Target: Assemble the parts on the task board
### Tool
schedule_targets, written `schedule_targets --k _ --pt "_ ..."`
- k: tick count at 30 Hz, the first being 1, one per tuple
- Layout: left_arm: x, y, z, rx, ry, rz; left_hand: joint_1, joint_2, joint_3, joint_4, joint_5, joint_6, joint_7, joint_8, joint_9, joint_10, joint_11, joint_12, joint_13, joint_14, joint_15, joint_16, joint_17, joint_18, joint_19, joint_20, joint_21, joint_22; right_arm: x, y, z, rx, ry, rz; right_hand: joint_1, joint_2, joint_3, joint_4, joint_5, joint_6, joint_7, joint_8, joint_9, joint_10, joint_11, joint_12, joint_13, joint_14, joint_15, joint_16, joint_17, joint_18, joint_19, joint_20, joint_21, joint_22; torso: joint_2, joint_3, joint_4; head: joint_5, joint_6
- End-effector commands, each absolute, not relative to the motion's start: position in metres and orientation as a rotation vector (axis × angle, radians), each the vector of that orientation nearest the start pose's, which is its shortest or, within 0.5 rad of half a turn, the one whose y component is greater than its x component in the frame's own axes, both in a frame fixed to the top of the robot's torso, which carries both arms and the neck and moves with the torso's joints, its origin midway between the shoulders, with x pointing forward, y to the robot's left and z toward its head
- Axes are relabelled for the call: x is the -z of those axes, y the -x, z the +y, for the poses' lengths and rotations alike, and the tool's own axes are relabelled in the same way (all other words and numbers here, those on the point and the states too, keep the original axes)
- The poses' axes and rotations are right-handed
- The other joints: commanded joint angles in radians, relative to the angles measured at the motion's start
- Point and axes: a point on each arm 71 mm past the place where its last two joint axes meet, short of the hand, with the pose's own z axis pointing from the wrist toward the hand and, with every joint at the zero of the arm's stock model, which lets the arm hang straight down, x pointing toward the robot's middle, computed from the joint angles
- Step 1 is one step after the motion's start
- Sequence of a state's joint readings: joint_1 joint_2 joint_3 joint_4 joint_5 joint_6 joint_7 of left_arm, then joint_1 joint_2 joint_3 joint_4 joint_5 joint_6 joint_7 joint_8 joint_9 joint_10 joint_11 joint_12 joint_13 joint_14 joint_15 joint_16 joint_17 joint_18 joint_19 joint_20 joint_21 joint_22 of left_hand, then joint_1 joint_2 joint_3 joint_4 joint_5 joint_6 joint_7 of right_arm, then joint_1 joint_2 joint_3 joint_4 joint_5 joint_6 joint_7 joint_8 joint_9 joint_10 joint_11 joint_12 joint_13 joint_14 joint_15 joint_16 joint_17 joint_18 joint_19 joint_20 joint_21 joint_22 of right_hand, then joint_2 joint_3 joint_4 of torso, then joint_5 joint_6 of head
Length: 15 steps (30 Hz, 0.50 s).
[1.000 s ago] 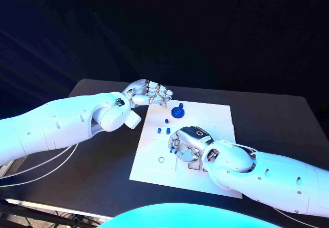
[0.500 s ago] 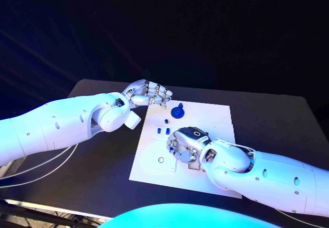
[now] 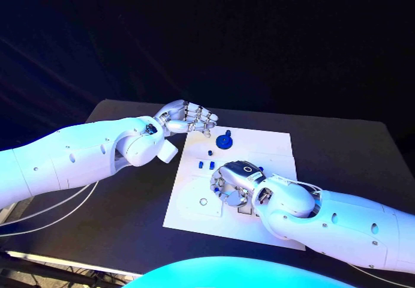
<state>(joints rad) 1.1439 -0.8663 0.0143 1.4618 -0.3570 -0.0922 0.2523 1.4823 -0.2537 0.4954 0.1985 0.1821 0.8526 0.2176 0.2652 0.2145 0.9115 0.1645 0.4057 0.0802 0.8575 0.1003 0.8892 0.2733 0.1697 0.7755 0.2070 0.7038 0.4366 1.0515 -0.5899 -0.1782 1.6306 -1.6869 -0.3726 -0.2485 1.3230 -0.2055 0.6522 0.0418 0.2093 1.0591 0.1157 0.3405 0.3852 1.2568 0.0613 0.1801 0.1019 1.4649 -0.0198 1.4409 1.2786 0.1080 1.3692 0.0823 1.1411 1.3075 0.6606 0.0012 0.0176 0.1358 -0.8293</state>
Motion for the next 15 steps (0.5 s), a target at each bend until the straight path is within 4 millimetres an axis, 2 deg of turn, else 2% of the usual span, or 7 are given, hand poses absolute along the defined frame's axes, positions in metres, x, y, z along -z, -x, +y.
schedule_targets --k 1,3,5,9,11,13,15 --pt "0.194 -0.4882 0.2205 1.495 0.78 1.713 -0.005 0.004 -0.003 -0.003 0.005 -0.004 0.004 -0.004 -0.001 -0.006 -0.001 -0.002 -0.001 -0.001 0.005 -0.006 -0.001 0.011 0.006 0.0 -0.005 -0.001 0.2761 -0.3811 -0.0527 -0.81 0.458 1.776 -0.01 -0.001 -0.007 0.0 0.006 -0.013 0.006 -0.005 0.001 -0.006 -0.006 -0.008 0.002 0.046 0.0 -0.006 -0.002 -0.012 -0.008 0.001 -0.005 0.016 0.0 0.001 -0.0002 -0.001 0.0" --pt "0.194 -0.4883 0.2206 1.495 0.78 1.713 -0.005 0.004 -0.003 -0.003 0.005 -0.004 0.004 -0.004 -0.001 -0.006 -0.001 -0.002 -0.001 -0.001 0.005 -0.006 -0.001 0.011 0.006 0.0 -0.005 -0.001 0.2757 -0.3817 -0.0534 -0.811 0.446 1.77 -0.013 -0.003 -0.009 0.0 0.006 -0.023 0.01 -0.011 0.0 -0.013 -0.003 -0.012 0.002 0.046 0.002 -0.006 -0.002 -0.012 -0.008 0.003 -0.007 0.015 -0.001 0.0009 -0.0004 -0.001 0.001" --pt "0.194 -0.4883 0.2207 1.495 0.78 1.713 -0.005 0.004 -0.003 -0.003 0.005 -0.004 0.004 -0.004 -0.001 -0.006 -0.001 -0.002 -0.001 -0.001 0.005 -0.006 -0.001 0.011 0.006 0.0 -0.005 -0.001 0.275 -0.3823 -0.0541 -0.812 0.433 1.761 -0.03 -0.021 -0.017 0.004 0.0 -0.066 0.027 -0.039 -0.009 -0.04 0.01 -0.022 0.0 0.046 0.013 -0.006 -0.002 -0.011 -0.011 0.01 -0.017 0.011 0.0 0.0007 -0.0004 -0.001 0.002" --pt "0.194 -0.4883 0.2208 1.495 0.78 1.713 -0.005 0.004 -0.003 -0.003 0.005 -0.004 0.004 -0.004 -0.001 -0.006 -0.001 -0.002 -0.001 -0.001 0.005 -0.006 -0.001 0.011 0.006 0.0 -0.005 -0.001 0.2738 -0.3827 -0.0553 -0.815 0.416 1.75 -0.045 -0.047 -0.041 0.008 -0.03 -0.12 0.033 -0.077 -0.023 -0.085 0.022 -0.028 -0.002 0.04 0.024 -0.015 -0.019 -0.007 -0.02 0.021 -0.04 0.0 0.0 0.0013 -0.0003 -0.002 0.003" --pt "0.194 -0.4883 0.221 1.495 0.78 1.713 -0.005 0.004 -0.003 -0.003 0.005 -0.004 0.004 -0.004 -0.001 -0.006 -0.001 -0.002 -0.001 -0.001 0.005 -0.006 -0.001 0.011 0.006 0.0 -0.005 -0.001 0.2733 -0.3825 -0.0559 -0.816 0.411 1.747 -0.046 -0.054 -0.048 0.007 -0.031 -0.132 0.033 -0.085 -0.026 -0.095 0.024 -0.025 -0.001 0.038 0.025 -0.017 -0.023 -0.006 -0.023 0.023 -0.048 -0.004 -0.001 0.0017 -0.0002 -0.003 0.004" --pt "0.1941 -0.4884 0.2212 1.494 0.78 1.712 -0.005 0.004 -0.003 -0.003 0.005 -0.004 0.004 -0.004 -0.001 -0.006 -0.001 -0.002 -0.001 -0.001 0.005 -0.006 -0.001 0.011 0.006 0.0 -0.005 -0.001 0.2726 -0.382 -0.0567 -0.818 0.408 1.744 -0.048 -0.07 -0.066 0.007 0.009 -0.149 0.033 -0.099 -0.031 -0.121 0.025 -0.02 0.0 0.031 0.028 -0.027 -0.04 -0.001 -0.034 0.026 -0.07 -0.015 -0.001 0.0017 -0.0002 -0.003 0.004" --pt "0.1941 -0.4885 0.2214 1.494 0.781 1.712 -0.005 0.004 -0.003 -0.003 0.005 -0.004 0.004 -0.004 -0.001 -0.006 -0.001 -0.002 -0.001 -0.001 0.005 -0.006 -0.001 0.011 0.006 0.0 -0.005 -0.001 0.2717 -0.3811 -0.0576 -0.82 0.404 1.741 -0.049 -0.074 -0.075 0.007 0.019 -0.15 0.033 -0.101 -0.031 -0.131 0.027 -0.016 0.001 0.029 0.028 -0.029 -0.043 -0.001 -0.036 0.027 -0.075 -0.016 -0.001 0.0017 -0.0002 -0.003 0.005"
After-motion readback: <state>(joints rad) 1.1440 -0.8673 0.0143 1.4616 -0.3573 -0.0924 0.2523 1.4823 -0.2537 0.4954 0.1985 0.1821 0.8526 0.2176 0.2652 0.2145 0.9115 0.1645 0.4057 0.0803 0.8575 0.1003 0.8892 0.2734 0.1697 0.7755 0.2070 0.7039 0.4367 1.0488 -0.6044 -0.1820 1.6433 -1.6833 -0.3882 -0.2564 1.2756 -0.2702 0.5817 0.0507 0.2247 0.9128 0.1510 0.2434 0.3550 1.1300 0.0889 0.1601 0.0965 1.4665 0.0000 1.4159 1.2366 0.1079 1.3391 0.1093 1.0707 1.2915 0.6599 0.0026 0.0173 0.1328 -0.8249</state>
